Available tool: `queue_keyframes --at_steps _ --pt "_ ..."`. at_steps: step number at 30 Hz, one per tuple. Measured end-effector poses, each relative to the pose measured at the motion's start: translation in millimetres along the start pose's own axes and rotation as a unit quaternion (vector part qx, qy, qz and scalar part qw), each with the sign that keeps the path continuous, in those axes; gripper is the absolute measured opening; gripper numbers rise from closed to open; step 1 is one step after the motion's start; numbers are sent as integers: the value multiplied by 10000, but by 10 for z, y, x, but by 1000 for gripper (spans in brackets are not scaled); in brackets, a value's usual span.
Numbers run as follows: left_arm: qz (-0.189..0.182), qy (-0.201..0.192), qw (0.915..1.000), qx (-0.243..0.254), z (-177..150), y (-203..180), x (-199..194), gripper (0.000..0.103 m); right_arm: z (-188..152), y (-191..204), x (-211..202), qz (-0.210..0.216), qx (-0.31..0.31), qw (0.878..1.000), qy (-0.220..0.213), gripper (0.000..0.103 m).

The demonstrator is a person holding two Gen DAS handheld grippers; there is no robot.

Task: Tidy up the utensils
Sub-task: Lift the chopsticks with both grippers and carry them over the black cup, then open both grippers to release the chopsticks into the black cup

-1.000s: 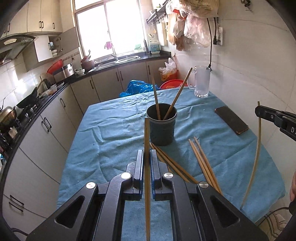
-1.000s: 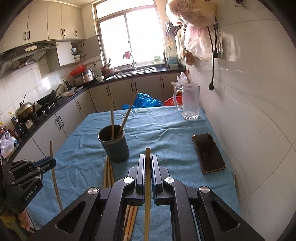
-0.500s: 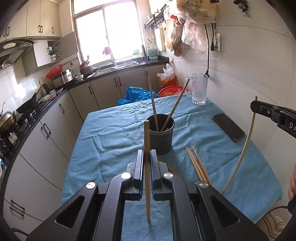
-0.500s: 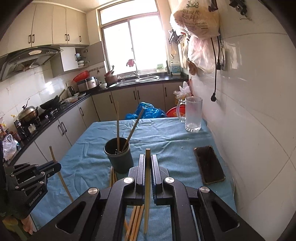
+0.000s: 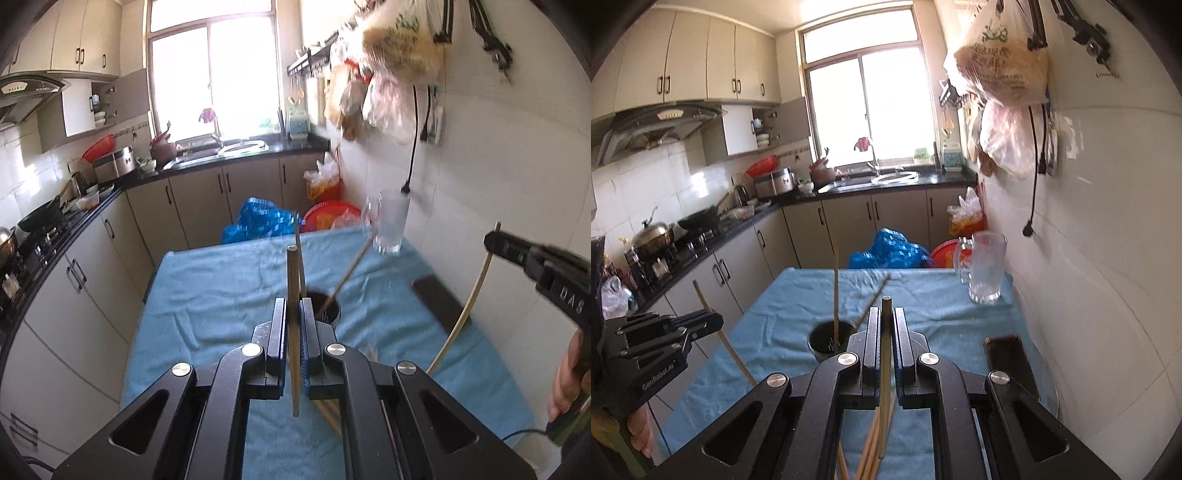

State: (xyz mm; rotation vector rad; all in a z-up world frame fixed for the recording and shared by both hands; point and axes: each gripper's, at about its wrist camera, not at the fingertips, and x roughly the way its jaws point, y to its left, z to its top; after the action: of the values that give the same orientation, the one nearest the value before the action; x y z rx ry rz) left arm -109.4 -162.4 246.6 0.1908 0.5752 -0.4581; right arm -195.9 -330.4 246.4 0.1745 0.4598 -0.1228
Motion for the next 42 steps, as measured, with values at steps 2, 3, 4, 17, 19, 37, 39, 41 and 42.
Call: queue_keyframes --at_steps 2,3,4,17,19,37,39,41,42 --pt "-38 -126 9999 -52 167 30 -9 6 143 7 14 97 54 9999 -103 6" --pt "-62 -230 9997 -100 279 48 -18 6 218 14 18 141 78 9997 -172 6" --pt "-79 -315 9994 -137 362 62 -24 6 285 22 26 174 92 9995 -232 6" --pt "-226 -421 9977 -483 974 178 619 6 863 145 703 456 521 9956 -636 6" --pt "-232 -221 9980 -539 928 189 829 6 842 150 844 396 547 9961 -562 6" --pt "-196 289 9966 -742 591 407 1257 35 404 -143 1627 300 1172 9917 426 35" --pt "-168 211 9970 -729 591 423 1122 39 429 -139 1544 291 1150 9922 376 35" --pt "-141 120 9972 -731 584 437 988 42 451 -134 1439 298 1149 9924 325 38" --pt "-110 56 9974 -715 569 441 898 43 459 -134 1376 303 1149 9925 294 40"
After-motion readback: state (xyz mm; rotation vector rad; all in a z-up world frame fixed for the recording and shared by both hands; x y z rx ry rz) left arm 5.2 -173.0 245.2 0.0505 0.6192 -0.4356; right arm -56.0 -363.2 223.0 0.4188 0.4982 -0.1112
